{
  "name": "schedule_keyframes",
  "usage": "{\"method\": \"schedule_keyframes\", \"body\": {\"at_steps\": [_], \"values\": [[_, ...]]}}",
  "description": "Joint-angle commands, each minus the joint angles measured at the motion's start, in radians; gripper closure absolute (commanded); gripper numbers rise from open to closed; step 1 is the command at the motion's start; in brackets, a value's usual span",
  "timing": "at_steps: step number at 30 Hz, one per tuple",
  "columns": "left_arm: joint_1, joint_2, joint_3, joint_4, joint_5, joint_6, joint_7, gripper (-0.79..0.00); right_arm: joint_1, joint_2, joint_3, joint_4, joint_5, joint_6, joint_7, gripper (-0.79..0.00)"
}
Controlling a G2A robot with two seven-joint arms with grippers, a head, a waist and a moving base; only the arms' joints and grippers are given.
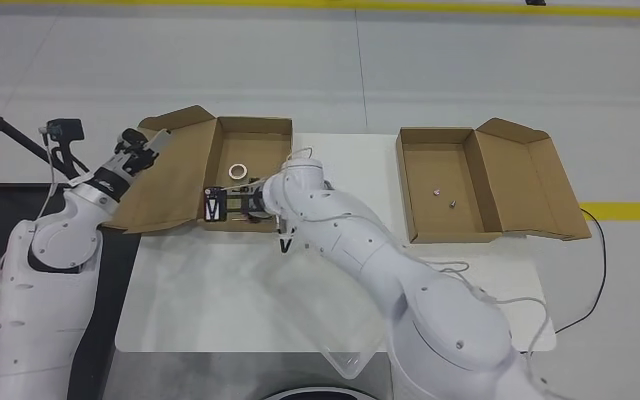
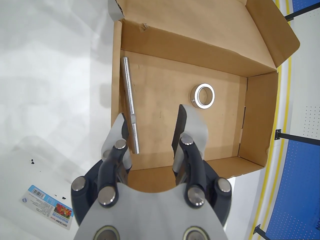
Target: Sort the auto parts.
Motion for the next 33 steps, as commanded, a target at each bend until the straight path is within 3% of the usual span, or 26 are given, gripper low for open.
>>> {"method": "schedule_keyframes", "body": {"at_steps": [1,12,21,27,33], "values": [[0.002,0.001,-0.003,-0.002,-0.003,-0.001,0.001,-0.785,0.008,-0.005,0.004,0.009,-0.004,0.018,-0.003,-0.446],[0.011,0.004,-0.001,-0.021,-0.012,-0.023,-0.006,-0.785,0.067,0.000,0.052,0.009,-0.001,0.221,0.010,-0.480],[-0.014,0.005,0.019,-0.010,0.001,-0.042,-0.013,-0.785,0.015,0.050,0.100,-0.115,-0.003,0.448,0.085,-0.462],[-0.037,0.006,0.039,0.008,0.005,-0.059,-0.023,-0.785,-0.054,0.137,0.155,-0.354,-0.057,0.599,0.223,-0.456],[-0.057,0.008,0.046,0.027,0.002,-0.069,-0.024,-0.785,-0.223,0.309,0.307,-0.817,-0.209,0.645,0.432,-0.449]]}}
